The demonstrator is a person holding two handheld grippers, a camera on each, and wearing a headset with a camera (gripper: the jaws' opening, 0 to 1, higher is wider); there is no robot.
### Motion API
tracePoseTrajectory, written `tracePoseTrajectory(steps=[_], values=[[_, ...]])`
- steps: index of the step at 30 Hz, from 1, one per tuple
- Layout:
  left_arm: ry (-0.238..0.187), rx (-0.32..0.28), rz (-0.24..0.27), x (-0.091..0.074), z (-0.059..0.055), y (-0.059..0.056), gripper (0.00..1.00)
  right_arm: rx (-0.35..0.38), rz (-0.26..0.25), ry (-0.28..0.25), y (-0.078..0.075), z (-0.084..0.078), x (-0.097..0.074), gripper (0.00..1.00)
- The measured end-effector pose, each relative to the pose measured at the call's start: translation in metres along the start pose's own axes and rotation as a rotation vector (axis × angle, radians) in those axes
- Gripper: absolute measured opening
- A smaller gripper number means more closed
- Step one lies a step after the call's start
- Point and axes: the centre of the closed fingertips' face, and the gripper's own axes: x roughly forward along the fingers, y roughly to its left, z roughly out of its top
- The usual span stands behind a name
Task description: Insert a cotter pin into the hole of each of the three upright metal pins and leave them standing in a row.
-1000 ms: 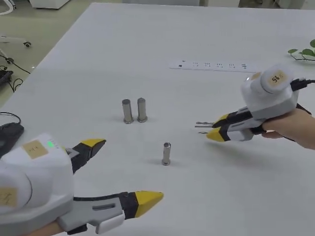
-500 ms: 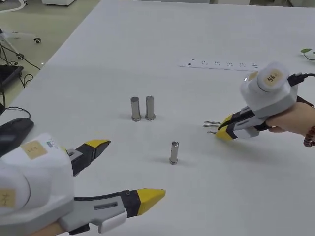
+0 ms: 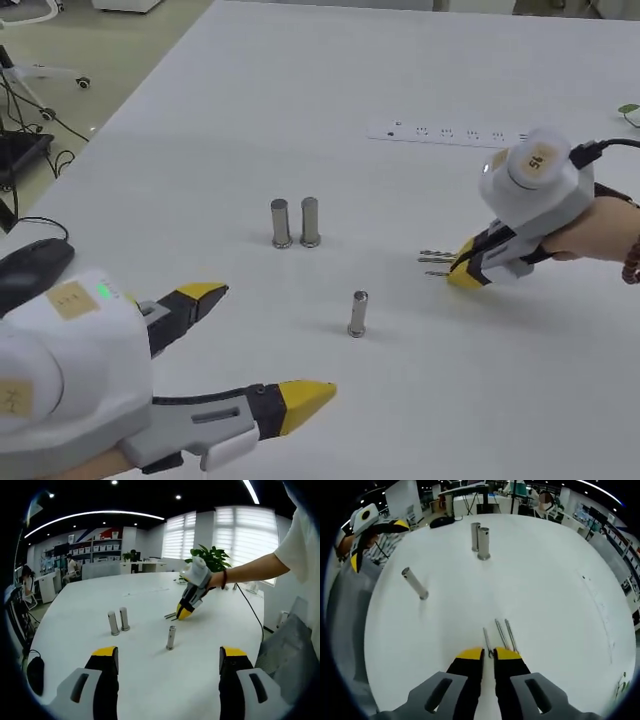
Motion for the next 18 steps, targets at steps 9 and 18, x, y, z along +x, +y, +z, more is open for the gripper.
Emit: tracePoseTrajectory(steps=[9,18], values=[[0.004,0.012,-0.008,0.0006,0.0021,-0.0028,0.81,-0.171,-0.016,0.137,-0.0010,-0.0014,0.0010,0.06],[0.016,0.004,0.000,-0.0011,-0.0028,-0.0011,0.79,-0.197,-0.010,0.163,-0.0012,-0.0026,0.0004,0.04]])
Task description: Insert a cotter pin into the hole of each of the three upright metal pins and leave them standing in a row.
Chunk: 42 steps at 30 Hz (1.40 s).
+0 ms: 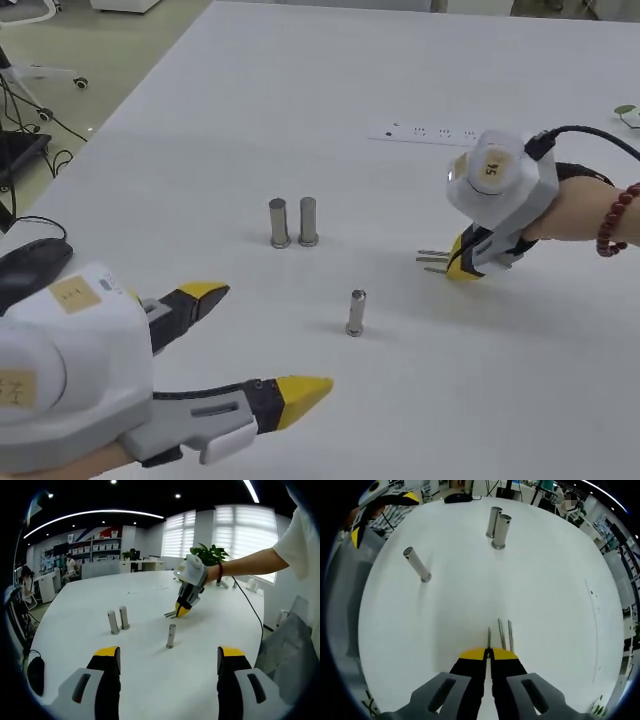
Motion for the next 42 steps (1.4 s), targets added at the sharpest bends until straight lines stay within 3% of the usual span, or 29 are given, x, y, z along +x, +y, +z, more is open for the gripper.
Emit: tracePoseTrajectory(steps=[1,3,8,19,25,42], values=[[0.000,0.000,0.000,0.000,0.000,0.000,0.78,-0.018,0.003,-0.004,0.000,0.000,0.000,0.04],[-0.003,-0.006,0.004,-0.001,0.000,0.001,0.77,0.016,-0.001,-0.012,-0.004,-0.001,0.002,0.03],[-0.001,-0.017,0.008,-0.003,-0.001,0.002,0.76,0.024,0.011,-0.039,0.004,0.003,0.001,0.02],[-0.002,-0.011,0.002,-0.002,0.002,0.003,0.75,-0.003,0.005,-0.040,0.006,0.010,-0.001,0.01],[-0.006,-0.014,-0.006,-0.002,0.004,0.001,0.74,-0.026,-0.011,-0.041,0.013,0.013,-0.012,0.01],[-0.015,-0.063,-0.065,0.003,0.013,-0.019,0.61,-0.090,-0.068,-0.139,0.050,0.042,-0.058,0.02]])
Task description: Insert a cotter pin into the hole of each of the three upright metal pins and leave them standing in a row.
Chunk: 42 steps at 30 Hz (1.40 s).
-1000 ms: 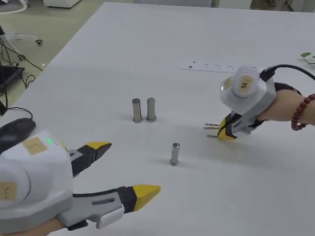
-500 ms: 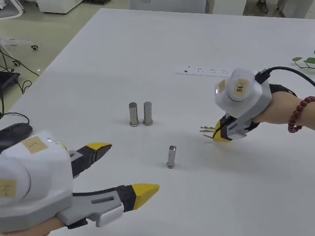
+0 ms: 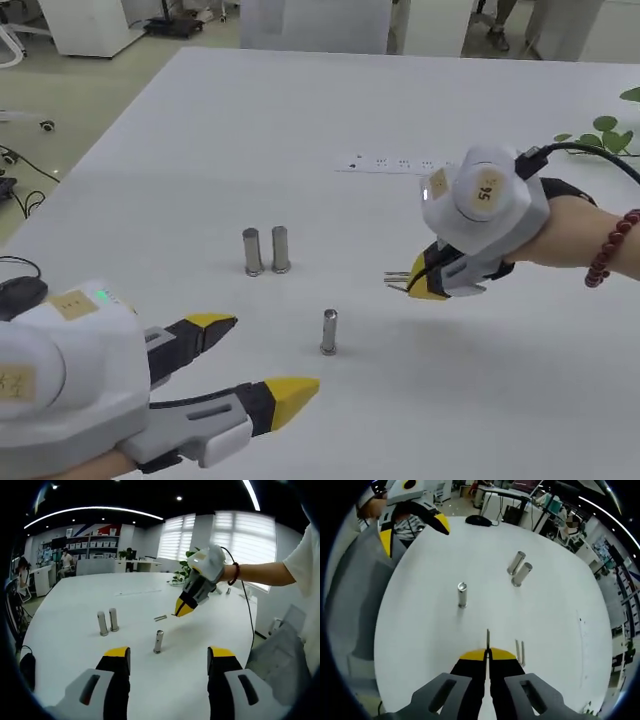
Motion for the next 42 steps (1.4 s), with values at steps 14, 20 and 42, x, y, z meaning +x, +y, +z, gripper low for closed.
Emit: tracePoseTrajectory(steps=[14,20,42], values=[[0.011,-0.033,-0.039,0.006,-0.001,-0.015,0.54,-0.014,0.003,-0.075,0.033,0.022,-0.015,0.02],[-0.001,-0.094,-0.050,0.012,0.002,-0.021,0.51,-0.011,0.024,-0.116,0.048,0.030,-0.017,0.02],[0.032,-0.273,-0.158,0.024,-0.001,-0.048,0.27,-0.042,0.049,-0.209,0.087,0.058,-0.024,0.02]])
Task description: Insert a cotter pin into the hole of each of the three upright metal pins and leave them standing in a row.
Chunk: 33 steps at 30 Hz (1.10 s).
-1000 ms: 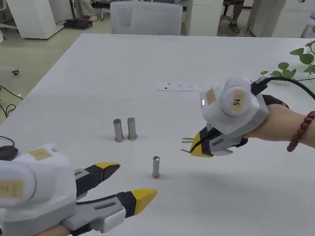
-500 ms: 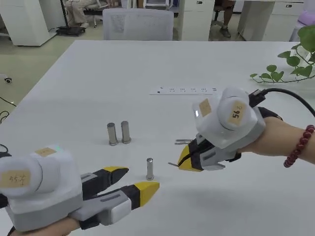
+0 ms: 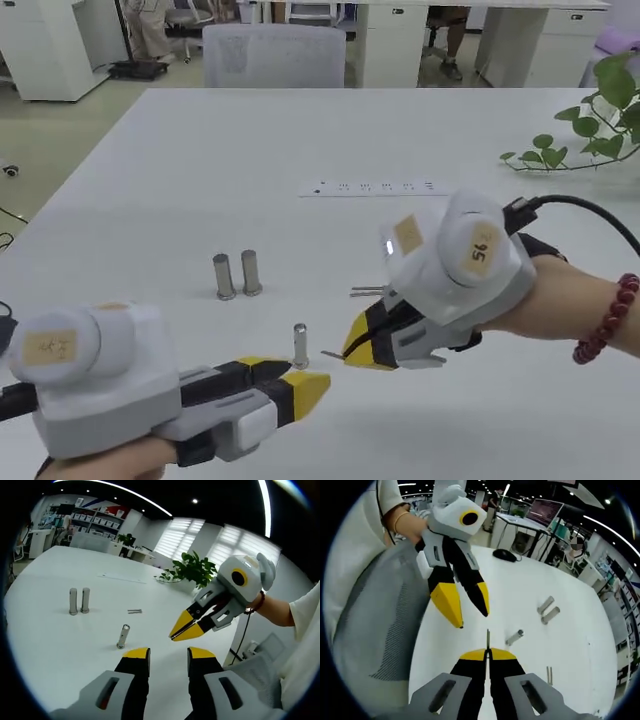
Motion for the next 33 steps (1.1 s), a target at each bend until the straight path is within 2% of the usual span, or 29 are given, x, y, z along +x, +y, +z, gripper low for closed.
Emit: tracePoseTrajectory(steps=[12,18,26,33], values=[[0.014,-0.067,-0.026,0.002,-0.004,-0.006,0.19,-0.032,0.030,-0.012,0.014,0.011,0.004,0.02],[0.025,-0.083,-0.033,0.003,-0.007,-0.008,0.12,-0.036,0.040,-0.016,0.020,0.014,0.005,0.02],[0.031,-0.098,-0.038,0.004,-0.009,-0.009,0.09,-0.041,0.048,-0.010,0.024,0.013,0.006,0.02],[0.043,-0.109,-0.039,0.005,-0.010,-0.010,0.01,-0.049,0.050,-0.009,0.026,0.014,0.007,0.02]])
